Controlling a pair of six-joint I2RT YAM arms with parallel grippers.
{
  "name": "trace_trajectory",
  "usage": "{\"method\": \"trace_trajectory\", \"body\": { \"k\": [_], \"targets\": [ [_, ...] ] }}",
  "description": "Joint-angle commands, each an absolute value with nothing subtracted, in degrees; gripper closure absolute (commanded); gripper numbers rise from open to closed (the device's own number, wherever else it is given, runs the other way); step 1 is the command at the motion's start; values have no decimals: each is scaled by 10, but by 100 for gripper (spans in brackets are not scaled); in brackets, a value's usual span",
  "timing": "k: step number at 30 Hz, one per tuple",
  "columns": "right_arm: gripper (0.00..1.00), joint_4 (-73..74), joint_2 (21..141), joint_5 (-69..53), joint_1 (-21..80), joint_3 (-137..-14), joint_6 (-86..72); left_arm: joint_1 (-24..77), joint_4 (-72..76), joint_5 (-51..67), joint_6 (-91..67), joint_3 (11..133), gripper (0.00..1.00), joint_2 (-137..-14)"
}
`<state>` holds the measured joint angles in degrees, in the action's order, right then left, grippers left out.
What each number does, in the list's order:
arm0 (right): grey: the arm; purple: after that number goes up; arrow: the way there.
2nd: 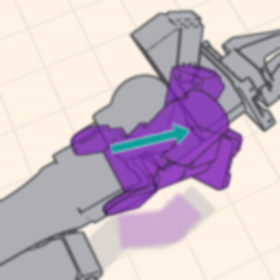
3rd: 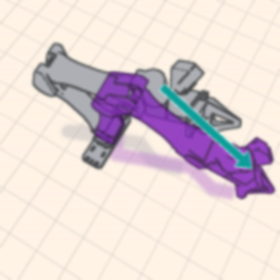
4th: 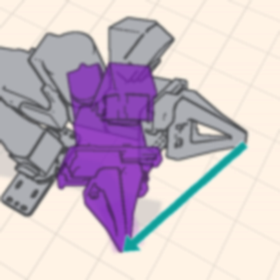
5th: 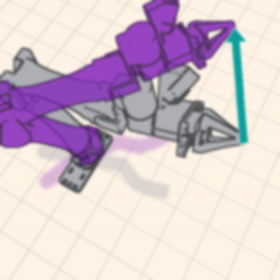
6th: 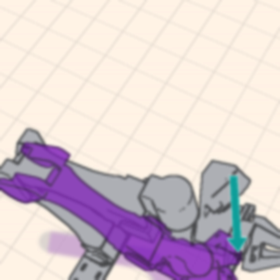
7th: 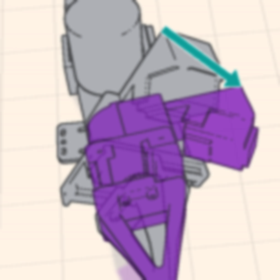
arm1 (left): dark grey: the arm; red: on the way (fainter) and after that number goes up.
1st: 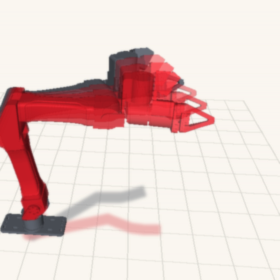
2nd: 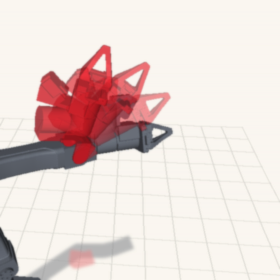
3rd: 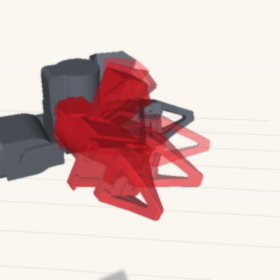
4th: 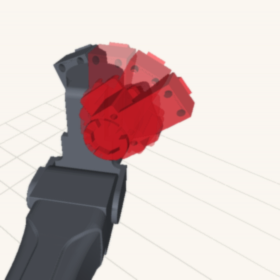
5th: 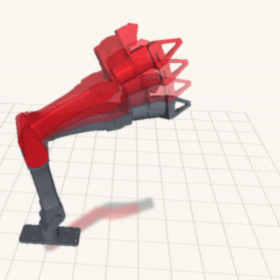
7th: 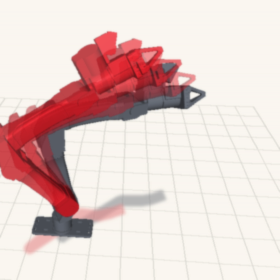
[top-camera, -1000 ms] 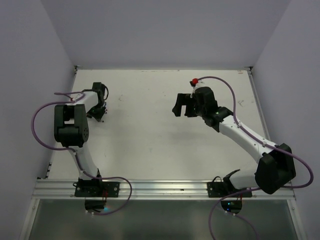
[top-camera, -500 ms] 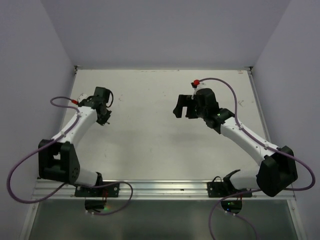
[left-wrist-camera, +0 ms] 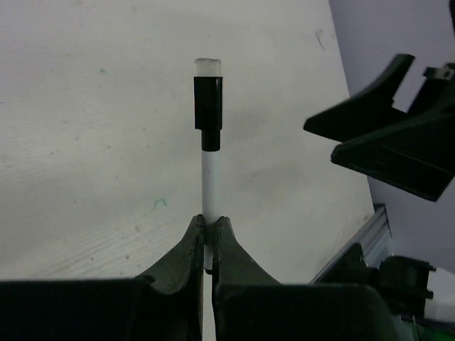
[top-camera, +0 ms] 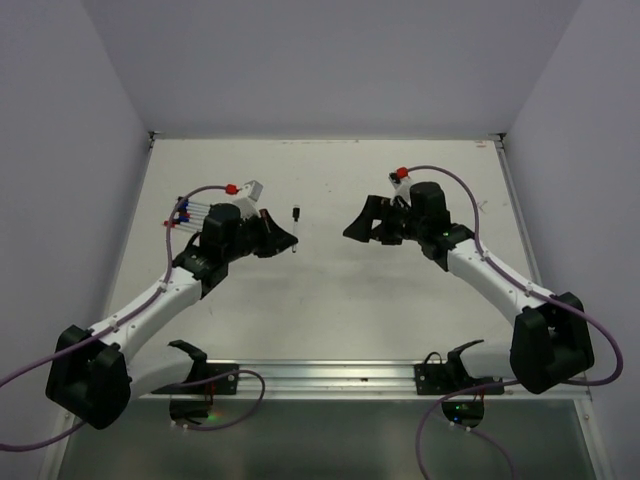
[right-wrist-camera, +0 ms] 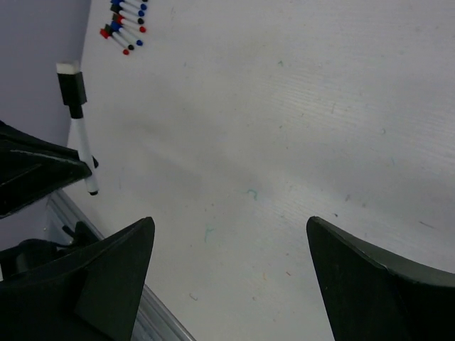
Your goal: Open the pen caps
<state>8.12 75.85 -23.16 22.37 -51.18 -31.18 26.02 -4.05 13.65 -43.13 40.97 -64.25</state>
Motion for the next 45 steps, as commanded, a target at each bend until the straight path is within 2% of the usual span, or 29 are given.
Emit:
{"method": "trace_trajectory", "body": {
  "k": [1, 7, 13, 18, 27, 40, 45],
  "targets": [
    [10, -30, 737, -329, 224, -485, -342, 267, 151, 320, -356, 384, 100, -628],
    [20, -124, 763, -386, 229, -473, -389, 311, 128, 331, -309, 419, 100, -668],
    [21, -131, 750, -333, 250, -482, -397, 350, 33, 192, -317, 460, 100, -719],
    [27, -118, 758, -291, 264, -496, -390, 387, 1, 91, -328, 474, 100, -729],
    [38, -128, 789, -263, 267, -504, -407, 410, 1, 58, -337, 468, 100, -713],
    [44, -107, 832, -192, 308, -546, -423, 447, -73, 2, -338, 504, 100, -724],
    [54, -114, 844, -186, 317, -549, -430, 452, -84, -24, -338, 509, 100, -722]
  ]
}}
